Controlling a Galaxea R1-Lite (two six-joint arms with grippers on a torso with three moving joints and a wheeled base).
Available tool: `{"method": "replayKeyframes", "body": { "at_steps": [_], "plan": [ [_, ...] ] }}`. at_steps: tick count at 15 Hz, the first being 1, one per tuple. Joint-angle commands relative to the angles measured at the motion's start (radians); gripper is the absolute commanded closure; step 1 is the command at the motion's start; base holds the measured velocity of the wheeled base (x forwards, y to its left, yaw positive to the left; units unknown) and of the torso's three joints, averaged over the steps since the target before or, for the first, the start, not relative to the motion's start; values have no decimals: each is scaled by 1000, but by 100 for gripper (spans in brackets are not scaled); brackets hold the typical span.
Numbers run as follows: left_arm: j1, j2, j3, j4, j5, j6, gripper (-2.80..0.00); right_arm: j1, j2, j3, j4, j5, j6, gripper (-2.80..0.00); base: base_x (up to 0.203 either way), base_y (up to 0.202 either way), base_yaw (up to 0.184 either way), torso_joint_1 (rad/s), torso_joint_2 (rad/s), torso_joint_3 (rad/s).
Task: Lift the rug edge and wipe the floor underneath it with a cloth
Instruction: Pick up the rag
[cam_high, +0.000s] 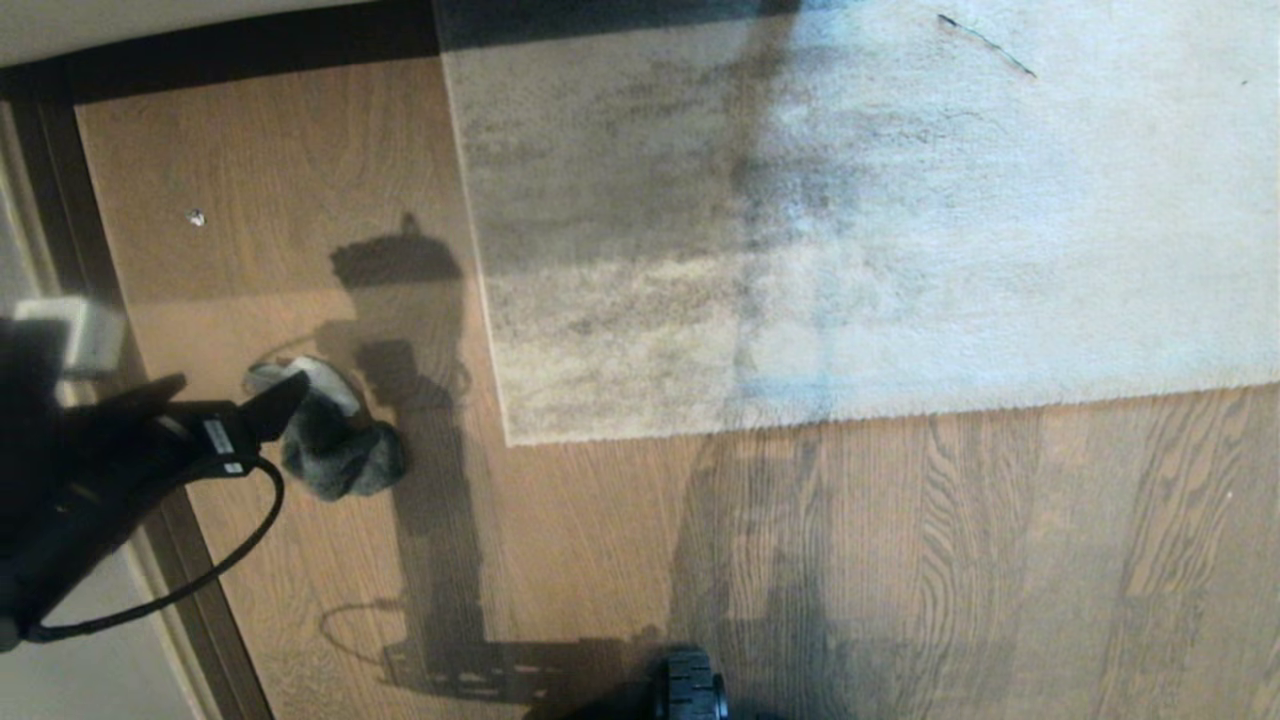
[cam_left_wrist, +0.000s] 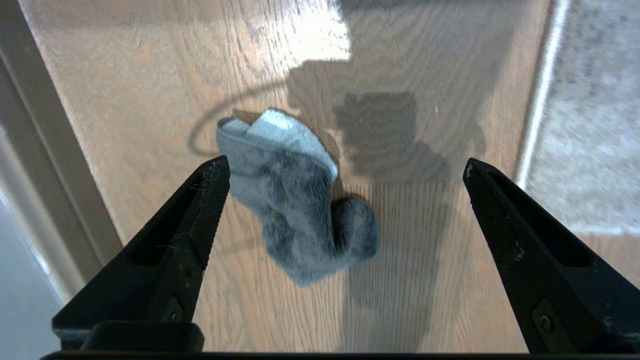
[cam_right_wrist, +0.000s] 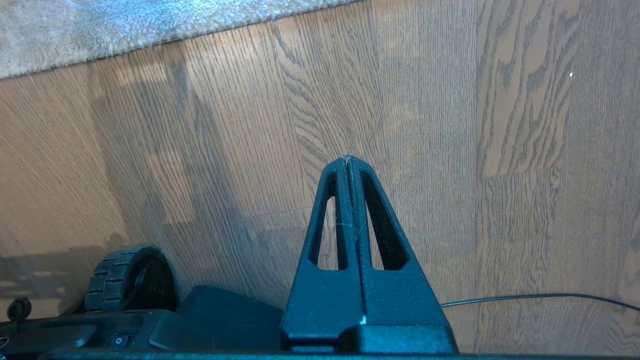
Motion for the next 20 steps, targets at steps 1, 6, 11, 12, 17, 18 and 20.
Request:
{"method": "replayKeyframes", "body": {
  "at_steps": [1,6,11,12,17,18,20],
  "plan": [
    [9,80,9,-63,1,2,-280,0,0,0,0,0,0,0,0,0,0,0,0,0],
    [71,193,99,-235,-4,7,-280,0,0,0,0,0,0,0,0,0,0,0,0,0],
    [90,406,201,-547,0,1,-280,0,0,0,0,0,0,0,0,0,0,0,0,0],
    [94,422,206,-568,1,-1,-280,0,0,0,0,0,0,0,0,0,0,0,0,0],
    [91,464,180,-570,-6,-9,-280,0,0,0,0,0,0,0,0,0,0,0,0,0],
    [91,471,174,-570,-6,-9,-280,0,0,0,0,0,0,0,0,0,0,0,0,0],
    [92,495,157,-570,-6,-9,-280,0,0,0,0,0,0,0,0,0,0,0,0,0]
  ]
}}
